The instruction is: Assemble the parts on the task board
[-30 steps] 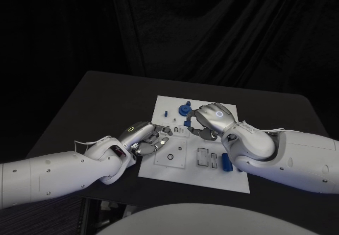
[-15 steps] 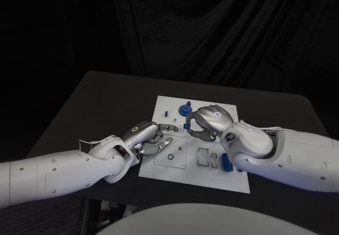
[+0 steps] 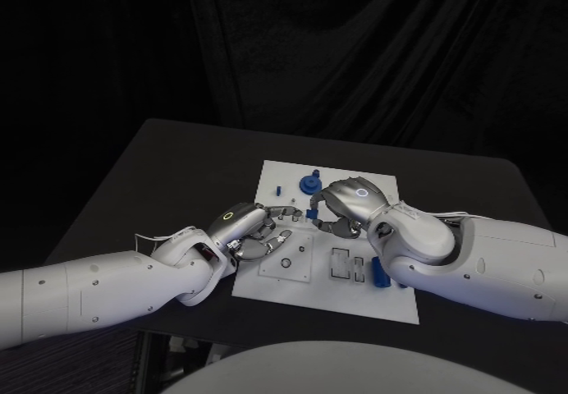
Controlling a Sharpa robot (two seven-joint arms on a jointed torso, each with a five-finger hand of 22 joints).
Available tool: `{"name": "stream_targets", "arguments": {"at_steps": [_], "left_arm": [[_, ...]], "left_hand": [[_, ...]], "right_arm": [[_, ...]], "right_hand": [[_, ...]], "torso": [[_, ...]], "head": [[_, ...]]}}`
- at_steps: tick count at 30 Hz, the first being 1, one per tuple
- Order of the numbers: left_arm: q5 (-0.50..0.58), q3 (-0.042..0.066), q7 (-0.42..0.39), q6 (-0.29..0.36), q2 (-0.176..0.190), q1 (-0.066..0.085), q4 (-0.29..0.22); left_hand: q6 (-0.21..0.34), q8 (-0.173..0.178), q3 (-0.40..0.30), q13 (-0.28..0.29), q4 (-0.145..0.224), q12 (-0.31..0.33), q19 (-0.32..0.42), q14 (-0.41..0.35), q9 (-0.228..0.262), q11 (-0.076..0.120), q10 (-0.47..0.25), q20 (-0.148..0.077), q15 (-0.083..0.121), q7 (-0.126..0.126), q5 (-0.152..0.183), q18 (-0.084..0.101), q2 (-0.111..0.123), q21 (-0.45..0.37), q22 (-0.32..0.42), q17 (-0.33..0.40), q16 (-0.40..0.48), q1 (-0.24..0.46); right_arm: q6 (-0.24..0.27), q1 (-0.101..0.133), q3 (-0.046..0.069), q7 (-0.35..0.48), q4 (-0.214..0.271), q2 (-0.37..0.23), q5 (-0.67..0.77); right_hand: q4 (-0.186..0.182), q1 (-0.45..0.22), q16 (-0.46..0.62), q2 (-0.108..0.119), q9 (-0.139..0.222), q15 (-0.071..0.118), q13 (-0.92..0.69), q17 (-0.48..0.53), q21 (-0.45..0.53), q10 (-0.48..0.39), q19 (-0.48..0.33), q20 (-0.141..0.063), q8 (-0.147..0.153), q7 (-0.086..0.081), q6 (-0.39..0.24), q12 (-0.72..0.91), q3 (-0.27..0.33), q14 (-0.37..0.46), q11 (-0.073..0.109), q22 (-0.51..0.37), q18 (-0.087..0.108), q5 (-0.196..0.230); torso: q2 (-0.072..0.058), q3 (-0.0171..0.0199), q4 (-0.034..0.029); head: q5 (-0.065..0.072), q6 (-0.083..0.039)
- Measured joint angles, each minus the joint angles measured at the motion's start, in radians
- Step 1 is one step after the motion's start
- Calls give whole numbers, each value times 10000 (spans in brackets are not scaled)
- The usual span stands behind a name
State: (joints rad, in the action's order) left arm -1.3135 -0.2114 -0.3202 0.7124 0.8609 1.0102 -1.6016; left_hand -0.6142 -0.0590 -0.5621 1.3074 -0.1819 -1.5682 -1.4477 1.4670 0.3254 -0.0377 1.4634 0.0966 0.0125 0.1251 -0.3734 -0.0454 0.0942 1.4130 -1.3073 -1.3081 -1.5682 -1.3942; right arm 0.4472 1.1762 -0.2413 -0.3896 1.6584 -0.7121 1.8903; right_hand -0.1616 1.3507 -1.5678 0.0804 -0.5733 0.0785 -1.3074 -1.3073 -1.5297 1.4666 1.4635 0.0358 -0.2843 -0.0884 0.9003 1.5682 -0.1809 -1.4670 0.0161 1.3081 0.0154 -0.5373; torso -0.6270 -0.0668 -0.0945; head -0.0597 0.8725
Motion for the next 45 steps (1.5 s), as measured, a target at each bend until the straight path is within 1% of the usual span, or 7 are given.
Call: {"name": "stream_targets", "arguments": {"at_steps": [13, 19, 23, 29, 37, 40, 45], "left_arm": [[0, 0, 93, -116, -219, 0, 190], [0, 0, 126, -167, -225, 0, 234], [0, 0, 122, -166, -143, 0, 205], [0, -2, 100, -149, 66, 0, 68], [1, -1, 95, -105, 304, 0, -86], [1, -1, 95, -92, 311, 0, -91], [1, 0, 98, -84, 252, 0, -41]], "left_hand": [[105, 0, 0, 0, 0, 0, 0, -37, -81, 0, 0, 0, 36, 0, 0, -1, 12, -39, 0, 1, 0, 12], [-118, 0, 1, 0, 0, 0, 0, -37, -65, 0, -1, 0, 36, 74, 0, 0, -42, -39, 0, 2, 0, 66], [-239, 0, 1, 0, 0, 0, 0, -37, -55, 0, -1, 0, 36, 90, 0, -1, -43, -39, 0, 3, 0, 66], [-363, 0, 1, 0, 0, 0, 0, -37, -54, 0, -1, 0, 36, 143, 0, 0, -42, -39, 1, 3, 0, 66], [-363, 0, 1, 0, 0, 0, 0, -36, -55, 0, -1, 0, 36, 144, 0, 0, -42, -89, 0, 4, 0, 66], [-363, 0, 1, 1, -1, 0, 0, -37, -55, 0, -1, 0, 36, 143, 0, 0, -43, -89, 0, 5, 0, 66], [-400, 0, 1, 0, -1, 0, 0, -37, -56, -1, -1, 0, 36, 107, 0, 0, -42, -89, -5, 5, 0, 66]], "right_arm": [[-1, -1, 0, 103, -4, 44, -19], [-11, -1, 0, 144, -10, 35, -3], [-353, 34, -3, 107, -51, 27, 167], [-1661, 368, -6, -111, -130, 124, 472], [-4052, 1038, -5, -374, -300, 551, 738], [-4853, 1254, -5, -408, -390, 783, 819], [-5933, 1474, -4, -403, -613, 1172, 994]], "right_hand": [[1, 1, 0, 1, -6, 0, 0, 0, 0, 0, 0, 0, 23, 2, -1, 0, 1, 0, 0, -2, 3, 46], [105, 2, 0, 0, -10, 0, 0, 0, 0, 0, 0, 0, 65, 3, -2, 0, -102, 0, 0, -2, 3, 36], [169, 4, 0, 0, -9, 0, 0, 0, -37, -29, 0, 0, 115, 4, -3, 0, -165, 0, 43, -3, 3, -89], [158, 4, 0, 0, -10, 61, 0, 0, -37, -34, 35, -36, 164, 21, -20, 0, -243, 11, 108, -3, 4, -353], [212, -133, 0, 129, -10, 145, 0, 0, -162, -21, 12, -134, 220, 39, -38, 0, -429, -1, 168, -4, 4, -931], [238, -302, 0, 144, -10, 237, 0, 0, -240, 3, 54, -199, 222, 27, -26, 0, -566, 13, 216, -5, 4, -1361], [282, -489, 0, 167, -12, 236, 0, 0, -298, 3, 19, -234, 291, -4, 7, 0, -610, 13, 216, -5, 3, -1631]], "torso": [[18, -1, 14], [18, 3, 12], [16, 3, 12], [14, 3, 12], [30, -12, -4], [35, -23, -32], [45, -50, -62]], "head": [[-2, 0], [5, 0], [7, 0], [-60, 0], [-227, 0], [-331, 0], [-517, 0]]}}
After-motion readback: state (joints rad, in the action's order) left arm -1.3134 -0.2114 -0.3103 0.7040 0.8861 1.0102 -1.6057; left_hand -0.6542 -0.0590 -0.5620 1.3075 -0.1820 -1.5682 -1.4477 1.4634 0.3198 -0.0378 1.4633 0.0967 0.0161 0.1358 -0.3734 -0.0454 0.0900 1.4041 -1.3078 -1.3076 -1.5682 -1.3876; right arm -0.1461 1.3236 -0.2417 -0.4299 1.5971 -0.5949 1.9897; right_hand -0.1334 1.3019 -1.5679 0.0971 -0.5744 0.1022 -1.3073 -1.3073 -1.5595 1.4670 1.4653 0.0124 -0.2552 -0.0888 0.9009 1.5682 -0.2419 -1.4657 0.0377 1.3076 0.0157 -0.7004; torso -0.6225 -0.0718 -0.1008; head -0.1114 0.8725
